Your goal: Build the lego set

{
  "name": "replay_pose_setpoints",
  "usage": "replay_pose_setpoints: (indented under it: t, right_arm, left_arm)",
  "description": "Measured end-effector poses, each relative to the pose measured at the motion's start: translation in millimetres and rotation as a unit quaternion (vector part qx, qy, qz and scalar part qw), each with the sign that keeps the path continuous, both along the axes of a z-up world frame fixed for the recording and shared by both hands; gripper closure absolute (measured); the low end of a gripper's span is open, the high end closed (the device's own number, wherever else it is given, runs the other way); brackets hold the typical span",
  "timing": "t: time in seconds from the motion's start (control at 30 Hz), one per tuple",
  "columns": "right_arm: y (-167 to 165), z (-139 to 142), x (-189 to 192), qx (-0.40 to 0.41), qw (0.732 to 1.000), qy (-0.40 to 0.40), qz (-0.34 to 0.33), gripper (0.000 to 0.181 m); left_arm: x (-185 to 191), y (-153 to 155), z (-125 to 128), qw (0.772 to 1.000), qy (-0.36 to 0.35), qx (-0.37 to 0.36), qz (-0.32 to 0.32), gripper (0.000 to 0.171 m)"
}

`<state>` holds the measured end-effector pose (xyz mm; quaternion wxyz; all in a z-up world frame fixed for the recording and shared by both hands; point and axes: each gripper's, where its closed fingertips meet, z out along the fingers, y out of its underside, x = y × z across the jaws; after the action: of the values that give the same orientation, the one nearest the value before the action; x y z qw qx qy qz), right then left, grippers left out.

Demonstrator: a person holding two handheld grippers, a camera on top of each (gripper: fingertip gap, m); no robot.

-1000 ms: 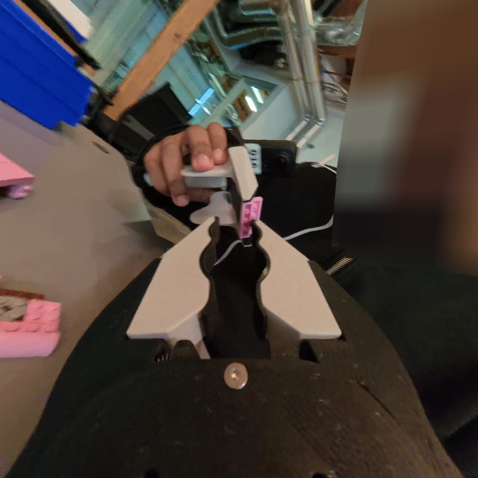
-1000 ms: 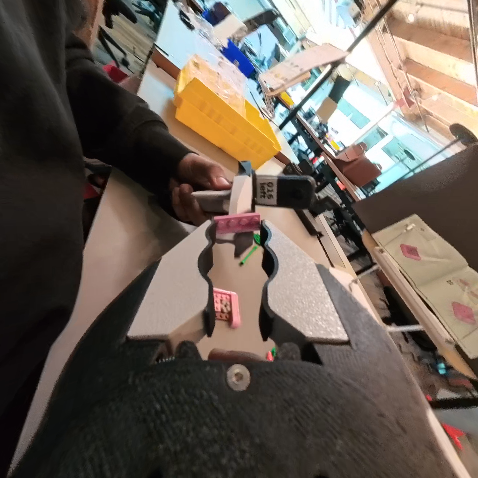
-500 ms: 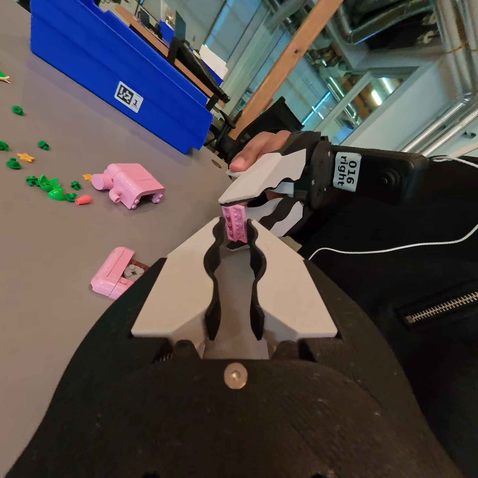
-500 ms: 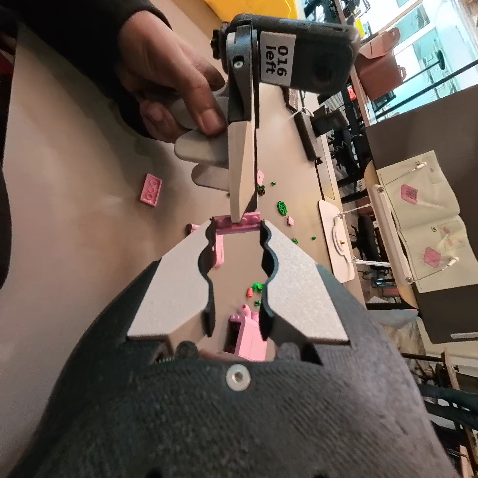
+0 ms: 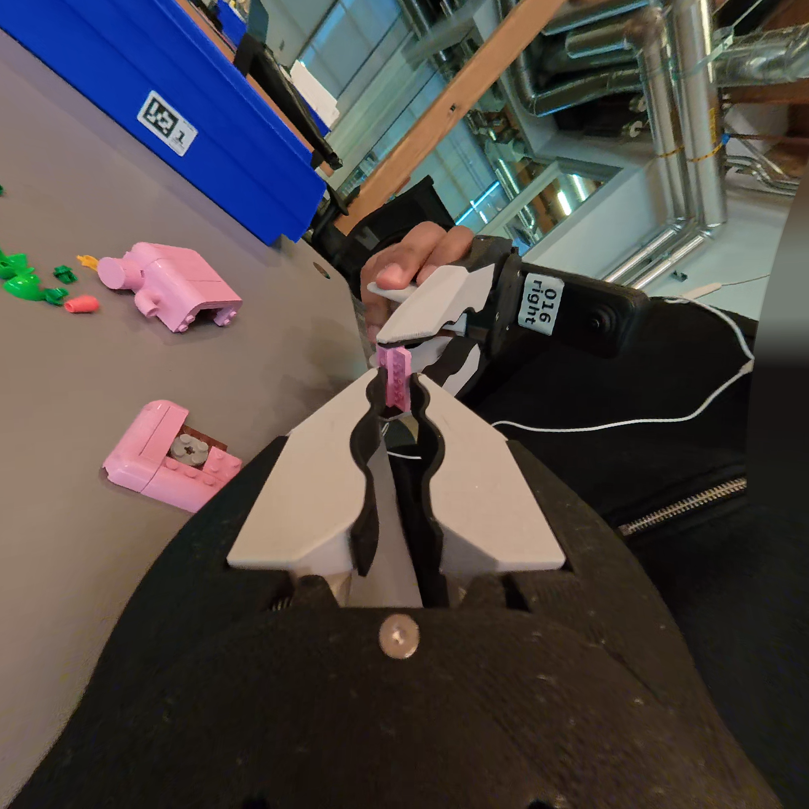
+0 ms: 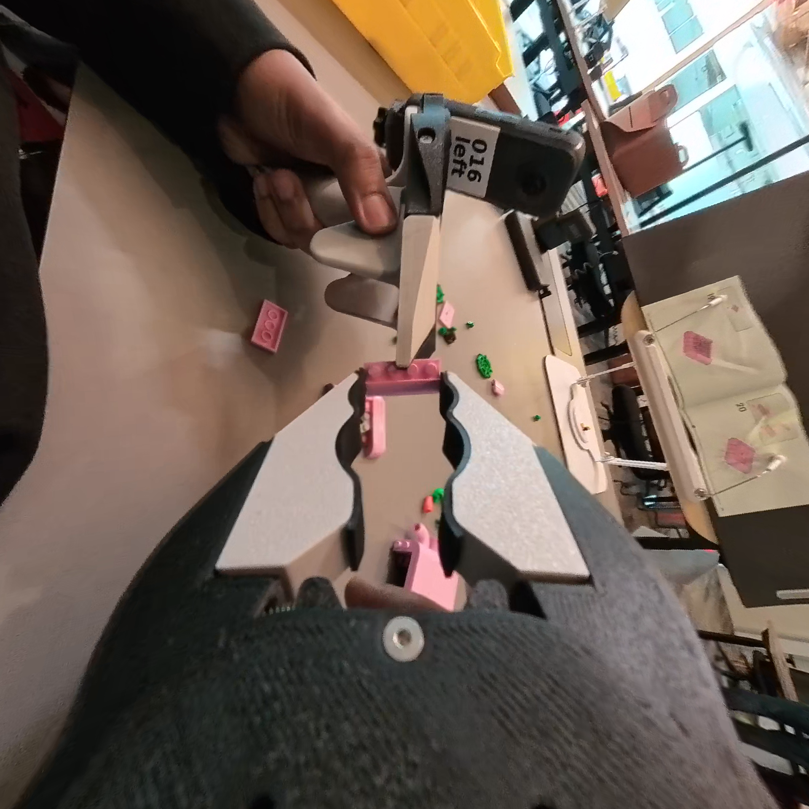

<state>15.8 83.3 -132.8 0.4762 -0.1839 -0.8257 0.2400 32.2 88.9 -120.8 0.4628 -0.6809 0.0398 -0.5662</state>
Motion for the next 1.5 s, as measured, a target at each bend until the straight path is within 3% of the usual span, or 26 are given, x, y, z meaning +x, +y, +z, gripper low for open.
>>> replay_pose_setpoints:
  t: [0.13,0.4,0.47,0.57,0.67,0.73,0.83,1.2,1.5]
  right_arm:
    - [-2,-4,7,-0.034,0.999,-0.032,0.018,0.144]
    - [6,0,2,-0.046,0.999,-0.025,0.002,0.15]
    - [20,-8,-2,-0.044,0.997,-0.059,-0.033,0.15]
    - [35,-43,4,-0.047,0.982,-0.175,-0.06,0.15]
    - [37,-72,9,-0.046,0.966,-0.251,-0.047,0.15]
    - [37,-80,6,-0.044,0.962,-0.267,-0.036,0.15]
    - [32,-82,-1,-0.064,0.957,-0.281,-0.021,0.15]
    - [35,-81,-12,-0.04,0.967,-0.251,-0.033,0.148]
    - [40,-80,-11,-0.055,0.966,-0.246,-0.063,0.143]
  left_arm:
    - [1,0,-4,1.0,0.017,-0.003,0.0,0.167]
    - [-3,2,-1,1.0,-0.011,-0.003,0.004,0.167]
    - [-10,4,1,0.999,0.019,0.016,0.03,0.152]
    - [-26,7,-7,0.988,0.128,0.036,0.08,0.126]
    - [-36,12,-38,0.946,0.304,0.024,0.108,0.106]
    - [-42,15,-64,0.907,0.405,0.002,0.114,0.102]
    - [-41,18,-79,0.881,0.46,-0.023,0.11,0.1]
    - [-39,18,-102,0.855,0.508,-0.068,0.078,0.106]
    - [-39,18,-102,0.856,0.505,-0.07,0.081,0.108]
